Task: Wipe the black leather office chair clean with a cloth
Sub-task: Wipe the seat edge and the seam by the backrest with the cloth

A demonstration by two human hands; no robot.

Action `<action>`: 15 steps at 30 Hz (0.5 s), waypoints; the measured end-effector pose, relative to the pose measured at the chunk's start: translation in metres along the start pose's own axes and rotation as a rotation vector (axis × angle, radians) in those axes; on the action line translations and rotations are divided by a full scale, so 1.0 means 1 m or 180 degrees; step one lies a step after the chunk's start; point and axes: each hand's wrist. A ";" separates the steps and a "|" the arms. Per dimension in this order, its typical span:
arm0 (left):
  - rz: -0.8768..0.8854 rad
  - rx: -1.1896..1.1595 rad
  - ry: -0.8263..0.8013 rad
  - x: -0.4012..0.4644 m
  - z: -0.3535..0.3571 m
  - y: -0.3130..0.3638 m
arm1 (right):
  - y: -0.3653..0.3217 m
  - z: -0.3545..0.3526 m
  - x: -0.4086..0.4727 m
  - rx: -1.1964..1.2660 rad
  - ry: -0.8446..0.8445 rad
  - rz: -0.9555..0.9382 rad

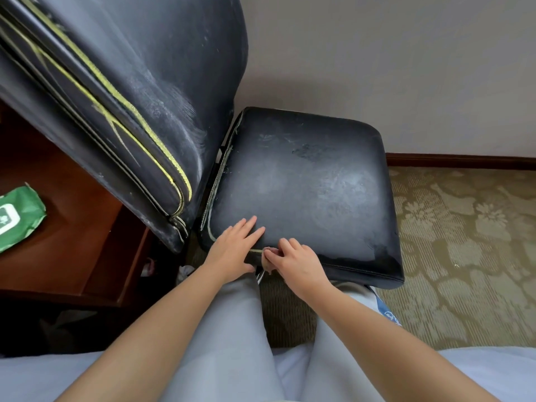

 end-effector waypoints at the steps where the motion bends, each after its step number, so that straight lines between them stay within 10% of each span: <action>1: -0.0061 0.0053 0.0037 -0.001 0.000 -0.001 | -0.003 0.000 0.005 0.0037 -0.0002 -0.0008; 15: -0.0313 0.0066 -0.0115 -0.001 -0.004 -0.003 | -0.003 -0.003 0.021 0.0077 -0.0111 0.0004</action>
Point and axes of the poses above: each hand's wrist, its own x-axis towards the middle knuckle, its own z-axis out of the palm, y = z × x, and after that the axes turned 14 degrees about -z, right-handed
